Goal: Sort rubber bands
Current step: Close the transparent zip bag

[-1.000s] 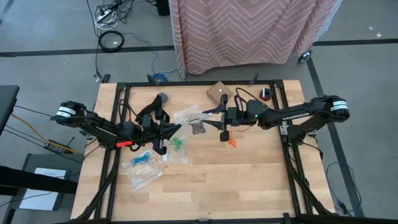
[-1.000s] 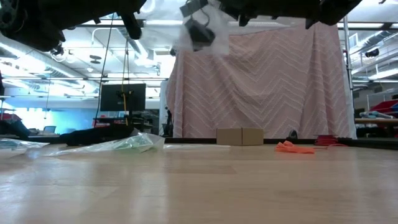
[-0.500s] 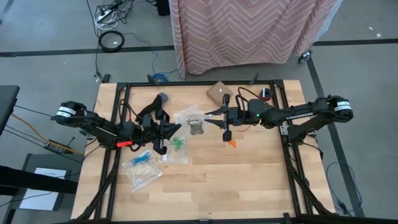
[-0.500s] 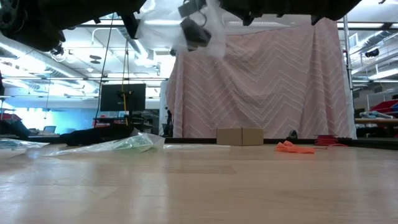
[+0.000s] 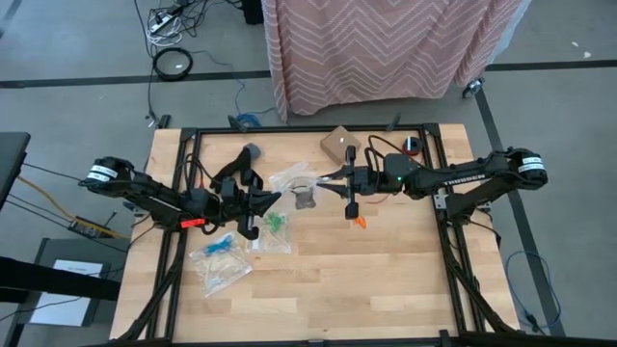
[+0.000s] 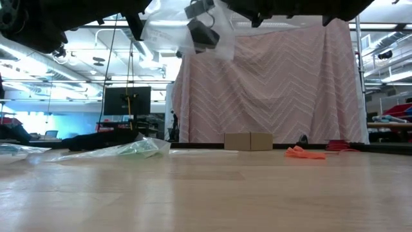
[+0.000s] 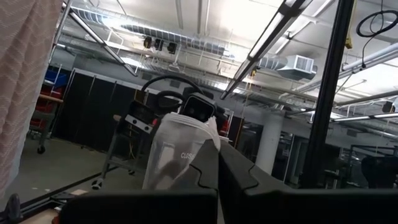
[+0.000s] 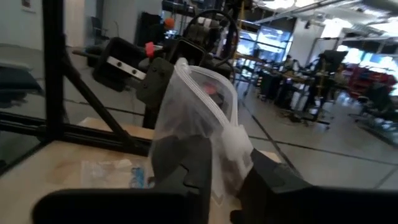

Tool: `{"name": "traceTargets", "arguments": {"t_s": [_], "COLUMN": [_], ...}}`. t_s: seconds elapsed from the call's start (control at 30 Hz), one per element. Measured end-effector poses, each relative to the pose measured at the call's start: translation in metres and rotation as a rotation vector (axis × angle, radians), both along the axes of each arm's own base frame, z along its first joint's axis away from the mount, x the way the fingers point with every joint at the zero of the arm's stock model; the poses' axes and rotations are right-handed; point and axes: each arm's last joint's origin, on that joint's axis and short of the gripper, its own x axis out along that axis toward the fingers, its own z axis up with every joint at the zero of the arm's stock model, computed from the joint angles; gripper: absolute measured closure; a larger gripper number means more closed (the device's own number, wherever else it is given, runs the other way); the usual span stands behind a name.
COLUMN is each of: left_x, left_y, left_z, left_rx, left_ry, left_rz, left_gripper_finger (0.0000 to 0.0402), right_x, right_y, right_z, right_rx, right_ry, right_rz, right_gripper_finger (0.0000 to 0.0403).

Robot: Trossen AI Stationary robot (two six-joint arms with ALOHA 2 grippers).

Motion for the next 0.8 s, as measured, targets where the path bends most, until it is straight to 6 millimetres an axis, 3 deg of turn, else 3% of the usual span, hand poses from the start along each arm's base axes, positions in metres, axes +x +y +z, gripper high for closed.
{"name": "traceTargets", "arguments": {"t_s": [0.1, 0.37, 0.6, 0.8], "left_x": [0.0, 0.001, 0.002, 0.009], "left_y": [0.0, 0.0, 0.0, 0.0], "left_z": [0.0, -0.002, -0.003, -0.024], "left_rx": [0.0, 0.025, 0.054, 0.215], "left_ry": [0.001, 0.022, 0.043, 0.297], "left_rz": [0.0, 0.013, 0.026, 0.131], "left_gripper_finger": [0.04, 0.04, 0.04, 0.0385], "right_x": [0.0, -0.001, -0.002, -0.004], "right_y": [-0.001, 0.004, 0.018, 0.031], "right_z": [0.0, 0.0, -0.011, -0.011], "right_rx": [-0.027, -0.047, -0.021, -0.033], "right_ry": [0.001, 0.007, 0.118, 0.121], "right_rz": [-0.058, -0.2, -0.252, -0.307], "right_gripper_finger": [0.0394, 0.0402, 0.0403, 0.0403]}}
